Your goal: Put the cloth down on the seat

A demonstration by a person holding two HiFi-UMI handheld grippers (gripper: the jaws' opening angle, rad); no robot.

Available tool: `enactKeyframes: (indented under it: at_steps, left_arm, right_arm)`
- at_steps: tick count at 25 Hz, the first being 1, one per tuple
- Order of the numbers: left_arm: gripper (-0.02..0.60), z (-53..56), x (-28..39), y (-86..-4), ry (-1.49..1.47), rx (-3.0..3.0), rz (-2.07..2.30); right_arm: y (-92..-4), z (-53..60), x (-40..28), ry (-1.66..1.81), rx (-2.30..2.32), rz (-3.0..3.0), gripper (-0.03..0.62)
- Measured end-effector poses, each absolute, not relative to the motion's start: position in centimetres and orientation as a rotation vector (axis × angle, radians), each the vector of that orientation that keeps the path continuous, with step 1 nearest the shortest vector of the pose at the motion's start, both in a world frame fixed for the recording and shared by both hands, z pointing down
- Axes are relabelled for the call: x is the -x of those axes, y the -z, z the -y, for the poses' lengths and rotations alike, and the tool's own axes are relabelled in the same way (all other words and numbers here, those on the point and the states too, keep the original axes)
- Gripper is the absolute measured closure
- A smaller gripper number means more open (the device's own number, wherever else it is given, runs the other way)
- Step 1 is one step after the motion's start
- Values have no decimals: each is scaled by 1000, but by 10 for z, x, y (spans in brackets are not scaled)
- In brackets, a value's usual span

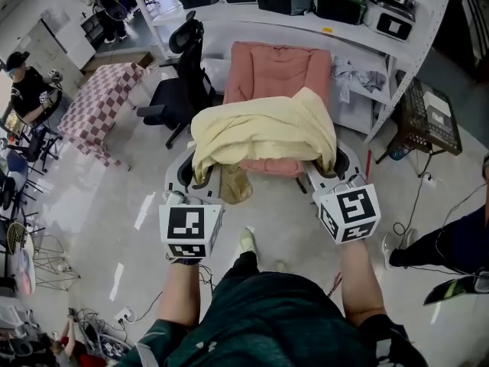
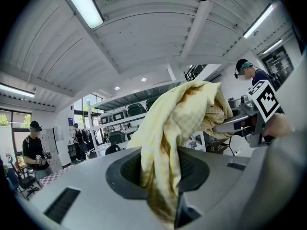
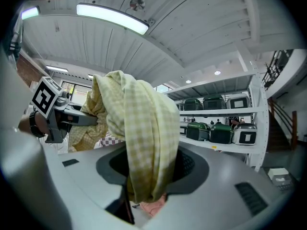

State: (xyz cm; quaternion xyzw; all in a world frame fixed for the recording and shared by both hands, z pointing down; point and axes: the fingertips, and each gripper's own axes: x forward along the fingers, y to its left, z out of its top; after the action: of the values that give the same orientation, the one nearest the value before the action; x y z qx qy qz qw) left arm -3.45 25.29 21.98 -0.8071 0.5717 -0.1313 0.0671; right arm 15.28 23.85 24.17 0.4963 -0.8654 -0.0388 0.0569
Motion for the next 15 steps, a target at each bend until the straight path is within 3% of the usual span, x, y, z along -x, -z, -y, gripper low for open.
enactKeyframes:
  at_steps: [15]
  left_arm:
    - [466,-104,98,-245,428,2497,-1699]
  right_arm:
    - [-264,-98,-90,58,-1523,2556,419]
